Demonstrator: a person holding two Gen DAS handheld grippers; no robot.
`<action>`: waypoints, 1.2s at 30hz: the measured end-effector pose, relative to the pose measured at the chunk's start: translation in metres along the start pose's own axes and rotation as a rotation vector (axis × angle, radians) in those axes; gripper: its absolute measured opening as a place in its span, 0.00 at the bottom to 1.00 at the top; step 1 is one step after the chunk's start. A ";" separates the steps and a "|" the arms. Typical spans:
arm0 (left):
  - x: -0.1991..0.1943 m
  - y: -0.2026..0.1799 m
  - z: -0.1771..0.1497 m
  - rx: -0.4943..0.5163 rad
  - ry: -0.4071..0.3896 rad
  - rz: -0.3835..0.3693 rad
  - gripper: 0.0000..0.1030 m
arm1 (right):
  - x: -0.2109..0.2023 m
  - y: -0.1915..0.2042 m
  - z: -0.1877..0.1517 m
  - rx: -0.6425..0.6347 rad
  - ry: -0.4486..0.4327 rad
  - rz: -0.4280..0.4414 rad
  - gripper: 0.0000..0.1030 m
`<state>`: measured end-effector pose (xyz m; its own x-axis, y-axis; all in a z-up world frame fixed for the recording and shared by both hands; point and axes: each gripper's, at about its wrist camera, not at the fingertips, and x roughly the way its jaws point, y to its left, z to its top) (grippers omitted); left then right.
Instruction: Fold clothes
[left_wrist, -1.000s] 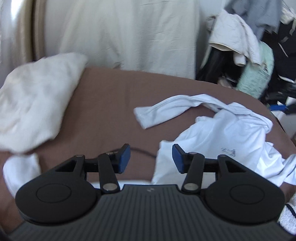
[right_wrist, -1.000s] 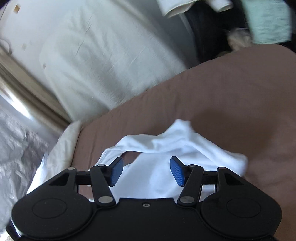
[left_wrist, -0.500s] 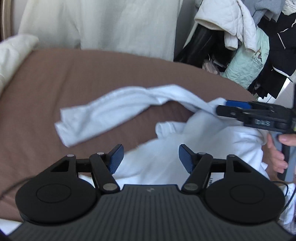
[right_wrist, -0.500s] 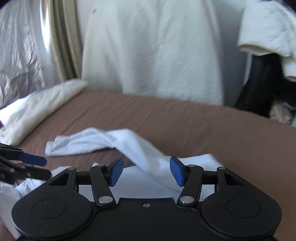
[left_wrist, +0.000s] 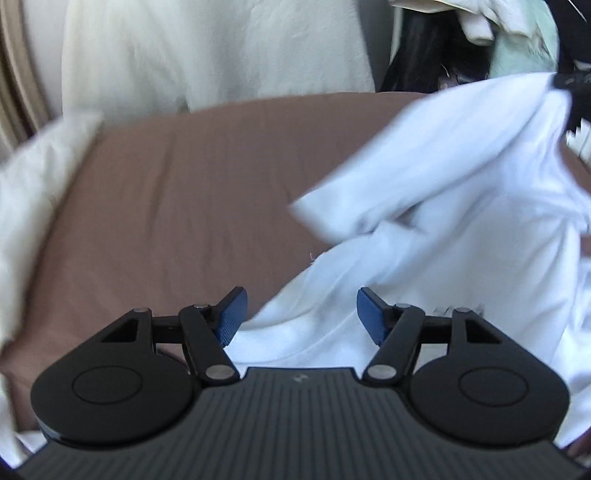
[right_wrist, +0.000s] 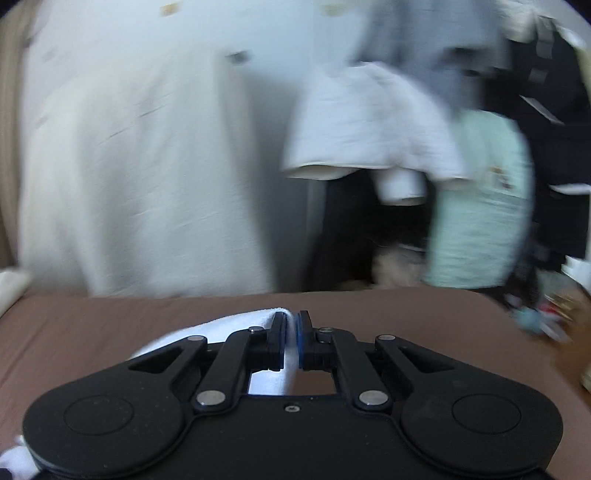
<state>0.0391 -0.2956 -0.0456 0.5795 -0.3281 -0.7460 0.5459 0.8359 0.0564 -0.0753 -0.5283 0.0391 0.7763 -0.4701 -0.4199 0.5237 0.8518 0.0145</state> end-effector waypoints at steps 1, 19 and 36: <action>-0.005 -0.001 -0.001 0.011 -0.026 0.011 0.63 | -0.003 -0.022 -0.003 0.032 0.051 -0.036 0.06; 0.081 0.013 0.089 -0.082 0.188 -0.394 0.63 | 0.015 -0.020 -0.036 0.030 0.215 0.526 0.51; 0.104 -0.043 0.082 0.240 0.240 -0.294 0.32 | 0.064 0.081 -0.076 -0.368 0.355 0.417 0.13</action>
<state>0.1249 -0.4019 -0.0715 0.2374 -0.4015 -0.8846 0.8078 0.5873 -0.0498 -0.0098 -0.4717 -0.0554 0.6924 -0.0324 -0.7208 0.0008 0.9990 -0.0442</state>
